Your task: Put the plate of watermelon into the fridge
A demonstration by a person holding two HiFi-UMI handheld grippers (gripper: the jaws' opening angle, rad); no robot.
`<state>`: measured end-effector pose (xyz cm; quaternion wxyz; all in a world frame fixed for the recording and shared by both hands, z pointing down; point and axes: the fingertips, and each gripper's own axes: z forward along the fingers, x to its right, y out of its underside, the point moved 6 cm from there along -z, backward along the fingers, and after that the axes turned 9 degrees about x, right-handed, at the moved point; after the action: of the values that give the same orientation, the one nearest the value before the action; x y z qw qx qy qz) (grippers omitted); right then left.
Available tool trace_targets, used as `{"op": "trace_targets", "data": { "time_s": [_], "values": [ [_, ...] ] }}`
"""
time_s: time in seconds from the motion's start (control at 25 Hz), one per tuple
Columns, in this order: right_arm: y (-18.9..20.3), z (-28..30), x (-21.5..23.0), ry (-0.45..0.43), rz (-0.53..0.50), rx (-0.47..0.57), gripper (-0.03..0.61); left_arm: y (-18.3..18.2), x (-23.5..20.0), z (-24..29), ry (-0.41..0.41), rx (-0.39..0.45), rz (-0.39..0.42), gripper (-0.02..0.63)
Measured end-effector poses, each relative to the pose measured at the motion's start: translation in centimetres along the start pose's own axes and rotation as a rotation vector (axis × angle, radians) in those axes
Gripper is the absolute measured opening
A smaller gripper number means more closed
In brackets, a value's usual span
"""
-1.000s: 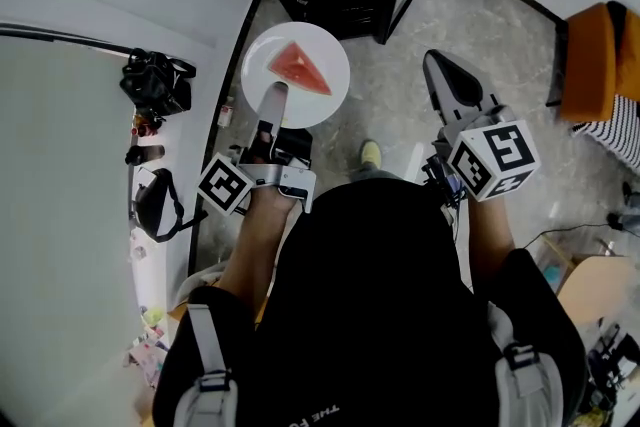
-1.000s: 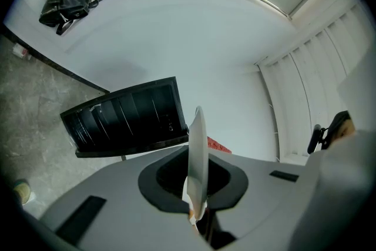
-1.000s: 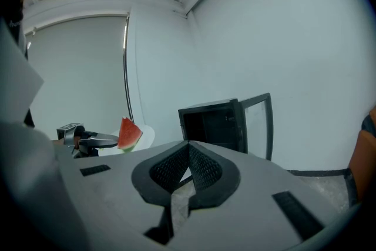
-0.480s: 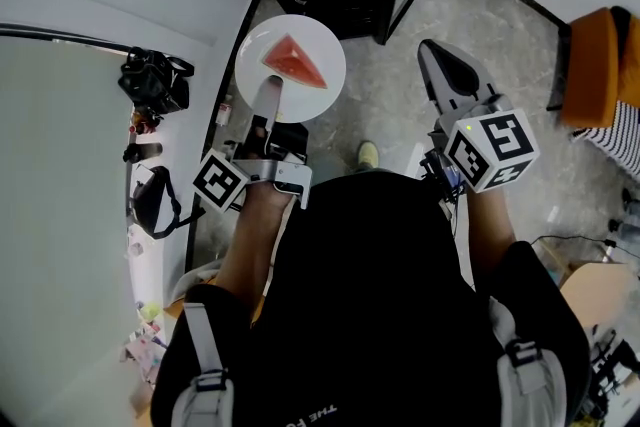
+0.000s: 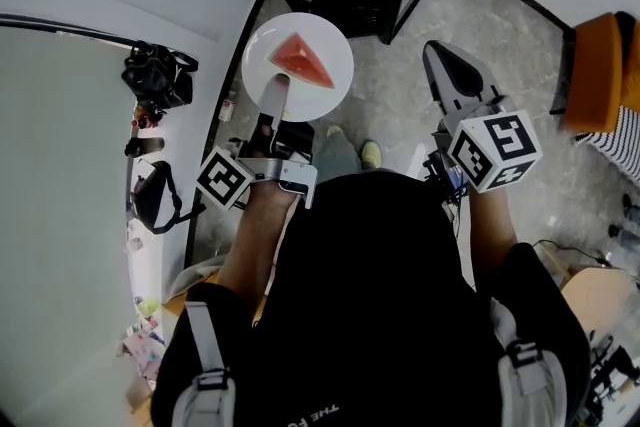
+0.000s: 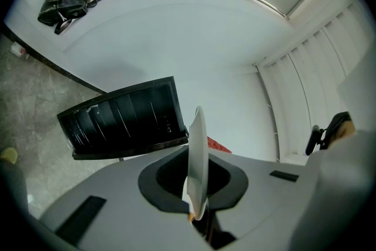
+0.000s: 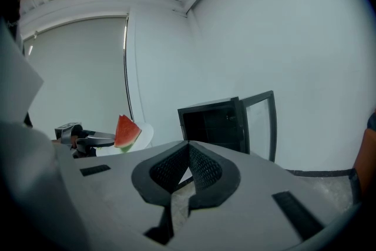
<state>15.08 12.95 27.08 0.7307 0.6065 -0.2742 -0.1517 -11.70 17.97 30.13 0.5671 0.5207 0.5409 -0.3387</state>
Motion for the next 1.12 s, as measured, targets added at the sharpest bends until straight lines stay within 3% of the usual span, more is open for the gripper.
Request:
{"op": "trace_targets", "data": {
  "time_s": [0.56,0.76,1.12],
  "values": [
    [0.4,0.7,-0.4,-0.014,-0.002,0.021,0.009,-0.1,-0.7,-0.1,0.017,-0.001,0.012,0.017],
    [-2.3,7.6,-0.9,-0.028,-0.024,-0.016,0.009,-5.0,-1.5,4.3,0.0,-0.007,-0.008,0.017],
    [-2.2,11.0,-0.2,-0.028,-0.016,-0.018,0.009,-5.8,-2.8,7.7,-0.004,-0.043,-0.028,0.015]
  ]
}}
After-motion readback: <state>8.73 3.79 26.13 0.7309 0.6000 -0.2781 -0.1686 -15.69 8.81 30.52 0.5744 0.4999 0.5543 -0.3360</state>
